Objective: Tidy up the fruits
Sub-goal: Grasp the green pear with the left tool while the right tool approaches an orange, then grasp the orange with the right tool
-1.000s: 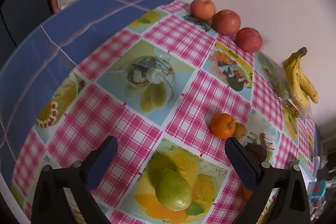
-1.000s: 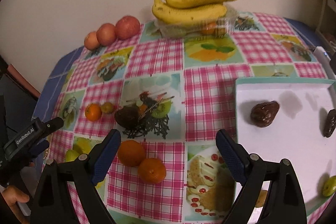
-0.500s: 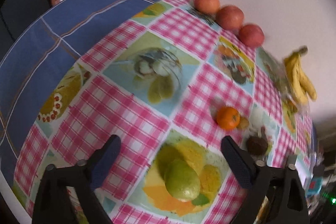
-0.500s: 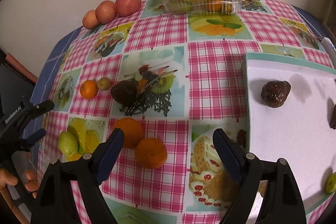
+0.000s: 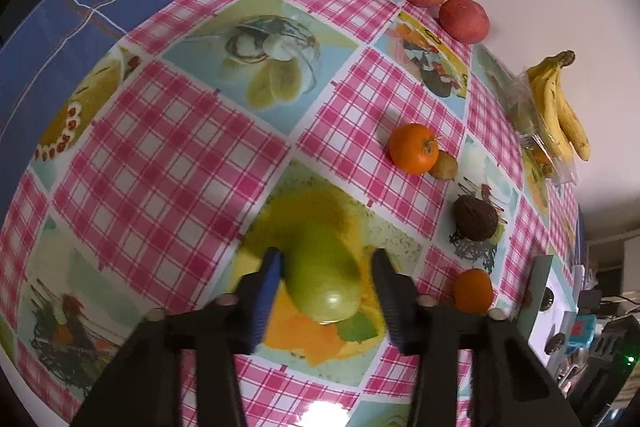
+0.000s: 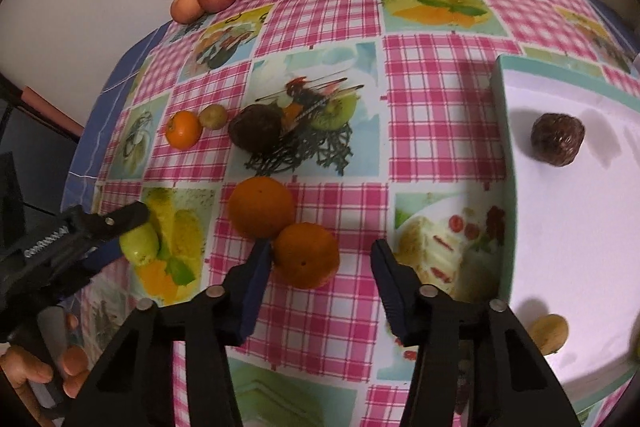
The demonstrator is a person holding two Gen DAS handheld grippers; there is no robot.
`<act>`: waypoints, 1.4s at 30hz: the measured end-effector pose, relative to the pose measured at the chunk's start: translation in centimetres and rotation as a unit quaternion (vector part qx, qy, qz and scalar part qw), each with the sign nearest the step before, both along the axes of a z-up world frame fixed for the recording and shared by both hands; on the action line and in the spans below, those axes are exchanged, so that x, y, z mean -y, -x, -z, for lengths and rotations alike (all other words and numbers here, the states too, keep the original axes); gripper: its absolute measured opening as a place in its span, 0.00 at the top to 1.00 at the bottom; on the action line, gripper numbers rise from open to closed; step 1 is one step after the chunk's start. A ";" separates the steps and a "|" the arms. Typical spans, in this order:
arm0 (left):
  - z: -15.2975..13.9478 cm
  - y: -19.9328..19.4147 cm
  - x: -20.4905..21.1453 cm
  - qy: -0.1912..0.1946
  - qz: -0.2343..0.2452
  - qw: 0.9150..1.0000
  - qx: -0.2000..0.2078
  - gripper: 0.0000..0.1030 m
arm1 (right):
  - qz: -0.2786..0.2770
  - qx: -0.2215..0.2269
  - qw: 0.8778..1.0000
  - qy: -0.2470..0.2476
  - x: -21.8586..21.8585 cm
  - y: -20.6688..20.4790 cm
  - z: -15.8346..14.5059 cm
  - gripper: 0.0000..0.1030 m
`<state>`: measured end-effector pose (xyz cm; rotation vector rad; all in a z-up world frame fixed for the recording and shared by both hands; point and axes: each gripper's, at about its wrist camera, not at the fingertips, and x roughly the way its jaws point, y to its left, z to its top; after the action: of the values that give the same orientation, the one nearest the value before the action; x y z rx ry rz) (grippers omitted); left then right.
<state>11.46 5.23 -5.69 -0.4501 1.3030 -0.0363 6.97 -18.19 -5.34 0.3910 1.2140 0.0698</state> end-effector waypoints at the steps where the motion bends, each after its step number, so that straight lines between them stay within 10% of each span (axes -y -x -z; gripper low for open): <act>1: 0.0 0.0 0.0 0.002 -0.002 1.000 0.001 0.59 | 0.000 -0.001 1.000 -0.003 0.0 0.0 0.0 0.54; 22: -2.7 -0.2 0.5 0.017 0.001 0.999 0.049 0.59 | 0.005 0.026 0.999 -0.039 1.1 0.3 -1.9 0.64; 42: -6.4 2.3 10.0 0.036 0.098 0.990 0.092 0.59 | 0.162 0.029 0.982 0.096 14.5 5.2 -4.8 0.64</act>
<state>9.19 -4.80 0.76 -0.3706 1.1619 -0.2840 1.79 -32.69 -0.52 0.4101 1.0747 -0.3128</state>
